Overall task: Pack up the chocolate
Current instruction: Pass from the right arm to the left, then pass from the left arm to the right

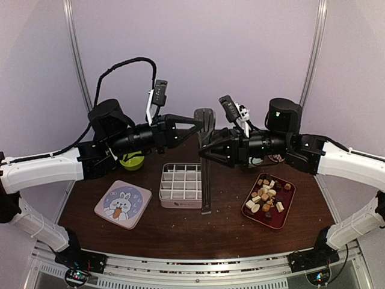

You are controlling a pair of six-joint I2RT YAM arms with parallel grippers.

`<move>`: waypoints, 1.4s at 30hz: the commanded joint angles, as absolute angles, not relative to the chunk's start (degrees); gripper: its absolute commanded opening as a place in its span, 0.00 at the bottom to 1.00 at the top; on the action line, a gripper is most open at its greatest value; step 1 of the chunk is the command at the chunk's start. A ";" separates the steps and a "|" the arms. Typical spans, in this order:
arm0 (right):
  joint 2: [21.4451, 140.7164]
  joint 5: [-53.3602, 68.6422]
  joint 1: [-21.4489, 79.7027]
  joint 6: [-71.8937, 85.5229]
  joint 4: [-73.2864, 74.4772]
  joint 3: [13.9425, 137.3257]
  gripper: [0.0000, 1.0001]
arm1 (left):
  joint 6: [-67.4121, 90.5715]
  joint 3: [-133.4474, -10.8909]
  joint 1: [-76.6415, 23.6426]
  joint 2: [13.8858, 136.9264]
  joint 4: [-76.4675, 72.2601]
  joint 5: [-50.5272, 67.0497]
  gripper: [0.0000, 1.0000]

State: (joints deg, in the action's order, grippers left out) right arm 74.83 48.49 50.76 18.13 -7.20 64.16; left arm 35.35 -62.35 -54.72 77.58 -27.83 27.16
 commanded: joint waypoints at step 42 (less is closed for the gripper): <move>69.58 29.25 56.05 39.35 -50.60 43.73 0.45 | 57.96 -59.85 -52.73 79.04 -64.47 15.75 0.00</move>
State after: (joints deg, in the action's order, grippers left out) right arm 68.88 29.91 55.44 39.22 -49.04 42.89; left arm 57.56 -59.16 -53.17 79.40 -60.38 16.62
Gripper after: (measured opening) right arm 0.454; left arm 0.005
